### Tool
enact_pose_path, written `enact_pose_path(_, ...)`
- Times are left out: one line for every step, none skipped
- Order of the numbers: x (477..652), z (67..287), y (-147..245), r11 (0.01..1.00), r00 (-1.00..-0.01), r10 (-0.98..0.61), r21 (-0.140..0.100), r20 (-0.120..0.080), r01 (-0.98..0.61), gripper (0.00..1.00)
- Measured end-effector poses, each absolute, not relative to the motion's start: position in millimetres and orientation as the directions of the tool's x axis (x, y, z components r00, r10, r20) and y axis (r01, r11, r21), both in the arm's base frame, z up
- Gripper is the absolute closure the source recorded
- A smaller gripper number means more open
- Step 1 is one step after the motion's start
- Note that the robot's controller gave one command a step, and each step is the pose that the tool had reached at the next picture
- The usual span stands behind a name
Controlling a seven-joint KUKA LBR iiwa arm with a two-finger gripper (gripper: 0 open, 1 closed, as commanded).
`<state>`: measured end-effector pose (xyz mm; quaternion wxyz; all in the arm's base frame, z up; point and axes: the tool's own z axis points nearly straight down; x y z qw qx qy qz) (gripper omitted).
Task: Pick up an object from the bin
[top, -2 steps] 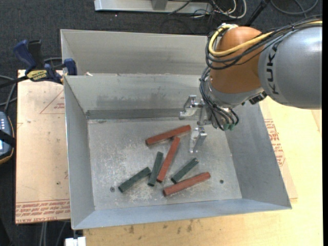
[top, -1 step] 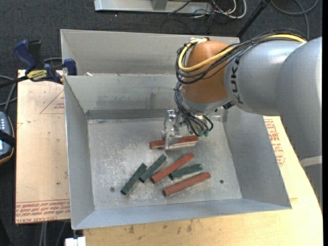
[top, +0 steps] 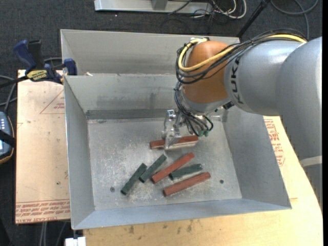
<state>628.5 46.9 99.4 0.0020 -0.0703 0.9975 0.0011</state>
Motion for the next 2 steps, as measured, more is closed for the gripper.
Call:
enact_pose_path(621.2,140,43,0.993,-0.993,-0.121,0.002,0.007,-0.121,1.00)
enact_pose_path(625.6,195,42,0.993,-0.993,-0.116,0.000,-0.007,-0.116,1.00)
